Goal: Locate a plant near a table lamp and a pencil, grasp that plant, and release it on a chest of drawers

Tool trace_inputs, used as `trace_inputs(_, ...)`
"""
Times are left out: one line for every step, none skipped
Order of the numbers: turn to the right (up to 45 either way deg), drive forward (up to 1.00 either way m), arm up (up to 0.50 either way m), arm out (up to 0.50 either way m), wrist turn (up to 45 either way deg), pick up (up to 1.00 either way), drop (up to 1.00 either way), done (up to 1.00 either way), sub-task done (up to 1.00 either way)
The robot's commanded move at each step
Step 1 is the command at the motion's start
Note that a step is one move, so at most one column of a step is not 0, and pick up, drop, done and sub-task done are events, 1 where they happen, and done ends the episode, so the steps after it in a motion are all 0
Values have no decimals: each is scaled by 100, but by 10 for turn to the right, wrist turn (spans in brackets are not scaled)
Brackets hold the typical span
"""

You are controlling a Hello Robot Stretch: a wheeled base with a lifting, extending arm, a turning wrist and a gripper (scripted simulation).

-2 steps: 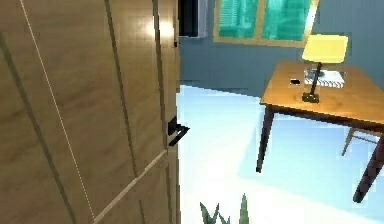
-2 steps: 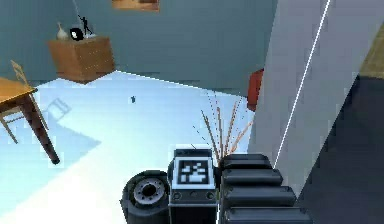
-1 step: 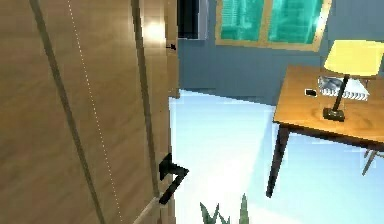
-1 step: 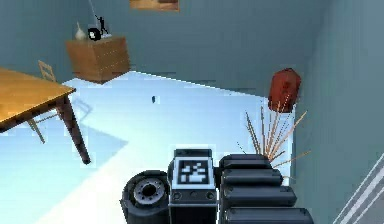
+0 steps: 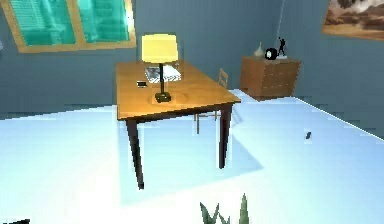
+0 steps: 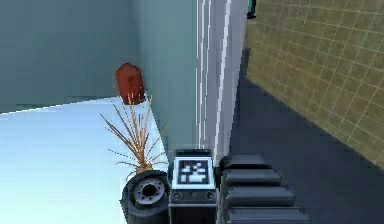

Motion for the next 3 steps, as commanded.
trace_inputs(300,0,0,0,0,0,0,0,0)
trace_inputs(0,100,0,0,0,0,0,0,0)
trace_inputs(0,90,0,0,0,0,0,0,0)
